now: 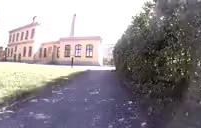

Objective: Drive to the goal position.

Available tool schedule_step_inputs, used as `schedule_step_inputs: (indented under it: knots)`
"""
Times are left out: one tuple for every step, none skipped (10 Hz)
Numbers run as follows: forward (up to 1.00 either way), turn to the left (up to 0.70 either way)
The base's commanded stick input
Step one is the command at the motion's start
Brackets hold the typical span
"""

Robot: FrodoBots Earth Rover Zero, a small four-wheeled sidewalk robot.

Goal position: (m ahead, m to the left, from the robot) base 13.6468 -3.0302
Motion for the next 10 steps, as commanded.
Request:
schedule_step_inputs:
  knots:
    - [0.70, 0.00]
    - [0.70, 0.00]
    - [0.70, 0.00]
    - [0.70, 0.00]
    - [0.70, 0.00]
    - [0.70, 0.00]
    - [0.70, 0.00]
    - [0.70, 0.00]
    - [0.70, 0.00]
    - [0.70, 0.00]
